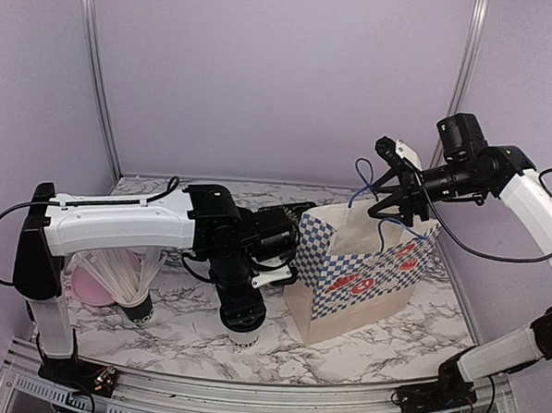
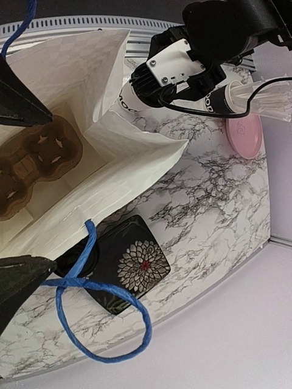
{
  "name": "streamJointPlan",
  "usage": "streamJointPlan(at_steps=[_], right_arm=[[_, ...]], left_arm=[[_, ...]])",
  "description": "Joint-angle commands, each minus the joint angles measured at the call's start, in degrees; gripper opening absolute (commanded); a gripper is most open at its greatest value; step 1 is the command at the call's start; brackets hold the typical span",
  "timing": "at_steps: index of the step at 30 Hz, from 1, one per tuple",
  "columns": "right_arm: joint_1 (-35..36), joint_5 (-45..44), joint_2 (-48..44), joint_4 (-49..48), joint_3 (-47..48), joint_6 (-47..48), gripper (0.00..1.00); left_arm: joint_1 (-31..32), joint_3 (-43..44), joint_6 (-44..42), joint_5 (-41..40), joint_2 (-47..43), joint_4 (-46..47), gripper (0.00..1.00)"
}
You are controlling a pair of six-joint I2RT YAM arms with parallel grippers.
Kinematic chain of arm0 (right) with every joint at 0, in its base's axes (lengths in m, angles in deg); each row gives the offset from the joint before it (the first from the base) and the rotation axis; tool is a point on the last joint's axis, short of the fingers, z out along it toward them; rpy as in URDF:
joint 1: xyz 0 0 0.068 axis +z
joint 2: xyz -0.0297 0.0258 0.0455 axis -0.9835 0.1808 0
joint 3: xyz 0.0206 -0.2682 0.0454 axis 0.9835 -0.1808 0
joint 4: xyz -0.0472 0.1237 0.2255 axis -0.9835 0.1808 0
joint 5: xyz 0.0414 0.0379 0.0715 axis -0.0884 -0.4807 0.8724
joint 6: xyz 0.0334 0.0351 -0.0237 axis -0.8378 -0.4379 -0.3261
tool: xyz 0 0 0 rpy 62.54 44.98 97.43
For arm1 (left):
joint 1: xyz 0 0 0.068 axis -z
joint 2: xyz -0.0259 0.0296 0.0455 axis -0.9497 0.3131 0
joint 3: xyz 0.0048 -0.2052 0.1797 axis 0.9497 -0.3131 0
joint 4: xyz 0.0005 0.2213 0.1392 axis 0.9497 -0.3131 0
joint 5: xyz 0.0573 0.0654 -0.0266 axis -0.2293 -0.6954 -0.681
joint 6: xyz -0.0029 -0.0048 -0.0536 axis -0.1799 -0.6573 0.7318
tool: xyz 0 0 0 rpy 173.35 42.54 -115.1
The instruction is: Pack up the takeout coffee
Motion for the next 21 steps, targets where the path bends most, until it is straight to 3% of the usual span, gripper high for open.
streamJointPlan(at_steps=[1, 15, 21], right_arm=[[-0.5, 0.1, -0.9, -0.5, 0.5, -0.6, 0.70], [-0.5, 0.4, 0.7, 0.3, 2.4, -0.7, 0.70], [-0.5, 0.7, 0.5, 1.1, 4.6, -0.5, 0.70]], left_arm=[[0.2, 0.7, 0.0, 0.4, 0.7, -3.0, 0.68], [0.3, -2.1, 0.8, 1.3, 0.8, -3.4, 0.72], [0.3, -0.2, 1.0, 1.0, 1.2, -3.4, 0.63]])
